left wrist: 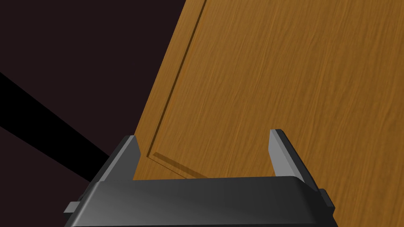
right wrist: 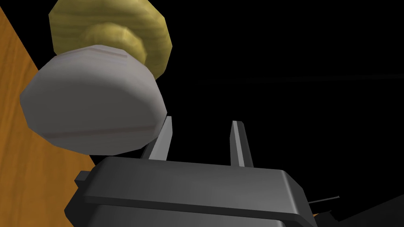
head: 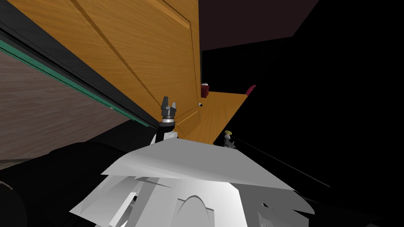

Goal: Push the door open

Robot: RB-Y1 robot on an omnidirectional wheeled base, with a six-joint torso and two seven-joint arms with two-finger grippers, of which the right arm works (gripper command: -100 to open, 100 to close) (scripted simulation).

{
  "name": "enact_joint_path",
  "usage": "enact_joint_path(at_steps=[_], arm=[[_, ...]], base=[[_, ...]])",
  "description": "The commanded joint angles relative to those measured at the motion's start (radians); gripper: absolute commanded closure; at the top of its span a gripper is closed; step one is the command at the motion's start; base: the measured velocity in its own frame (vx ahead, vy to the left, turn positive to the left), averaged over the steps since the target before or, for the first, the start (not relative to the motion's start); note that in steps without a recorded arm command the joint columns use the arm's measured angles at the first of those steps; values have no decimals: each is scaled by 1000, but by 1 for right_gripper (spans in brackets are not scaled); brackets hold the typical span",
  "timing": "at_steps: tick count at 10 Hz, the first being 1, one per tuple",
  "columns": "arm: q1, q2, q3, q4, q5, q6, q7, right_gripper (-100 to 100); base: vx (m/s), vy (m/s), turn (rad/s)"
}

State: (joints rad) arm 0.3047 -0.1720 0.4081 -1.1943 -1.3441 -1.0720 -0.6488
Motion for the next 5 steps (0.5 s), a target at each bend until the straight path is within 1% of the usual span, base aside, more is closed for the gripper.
enact_joint_path(at_steps=[1,2,3,5], arm=[[-20,14,10,-37,8,4,14,-100],[-20,14,10,-37,8,4,14,-100],[-20,17,8,-49,4,14,27,-100],[-20,17,8,-49,4,14,27,-100]], base=[[-7,-3,-13],[-6,2,-20],[-4,-2,-24],[2,2,6]])
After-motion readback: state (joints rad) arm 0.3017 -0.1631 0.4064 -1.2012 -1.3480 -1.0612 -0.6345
